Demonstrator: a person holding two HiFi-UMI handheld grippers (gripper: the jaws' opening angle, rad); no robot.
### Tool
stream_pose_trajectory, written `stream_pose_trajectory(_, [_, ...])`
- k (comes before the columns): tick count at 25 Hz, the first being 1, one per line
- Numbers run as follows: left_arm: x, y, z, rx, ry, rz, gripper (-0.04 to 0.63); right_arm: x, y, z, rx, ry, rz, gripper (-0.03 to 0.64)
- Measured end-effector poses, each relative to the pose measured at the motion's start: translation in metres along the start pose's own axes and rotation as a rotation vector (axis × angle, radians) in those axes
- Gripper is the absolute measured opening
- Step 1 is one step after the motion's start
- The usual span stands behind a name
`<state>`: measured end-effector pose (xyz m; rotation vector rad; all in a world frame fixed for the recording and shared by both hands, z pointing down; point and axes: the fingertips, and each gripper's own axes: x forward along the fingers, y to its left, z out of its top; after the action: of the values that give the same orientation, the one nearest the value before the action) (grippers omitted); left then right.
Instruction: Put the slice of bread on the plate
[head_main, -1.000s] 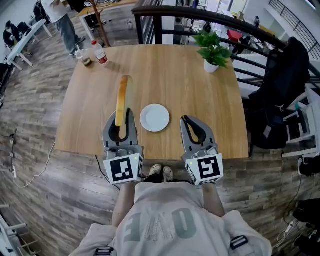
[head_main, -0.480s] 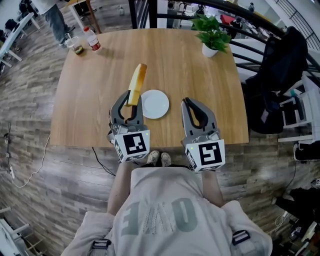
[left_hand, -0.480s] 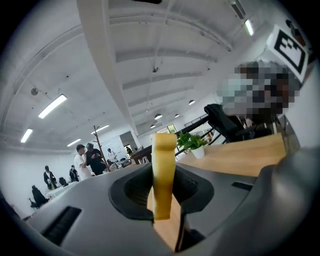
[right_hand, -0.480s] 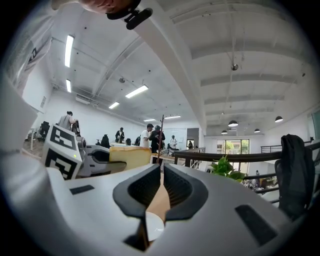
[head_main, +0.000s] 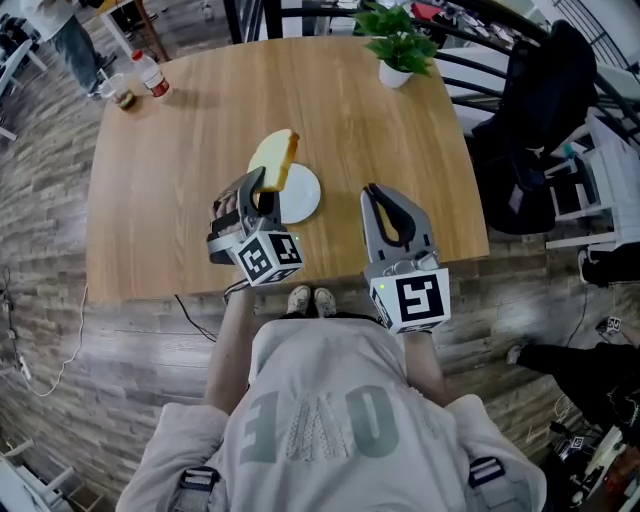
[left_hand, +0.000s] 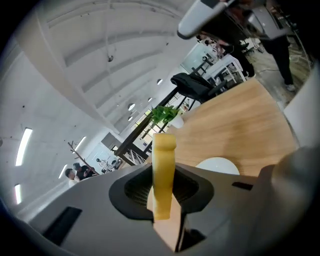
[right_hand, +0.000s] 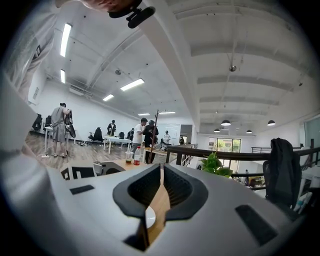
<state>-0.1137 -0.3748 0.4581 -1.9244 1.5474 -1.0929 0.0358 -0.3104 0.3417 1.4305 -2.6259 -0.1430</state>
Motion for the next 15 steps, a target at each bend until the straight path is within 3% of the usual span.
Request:
stream_pose_trajectory(5, [0.024, -0.040, -0.020, 0.124, 0.040, -0.078, 0.095, -0.011, -0.013, -0.006, -0.003, 0.017, -0.053, 0.032])
stream_pose_trajectory(15, [0.045, -0.080, -0.052, 0.269, 0.152, -0.169, 0.095, -0.021, -0.021, -0.016, 0.009, 0.050, -0.103, 0.032])
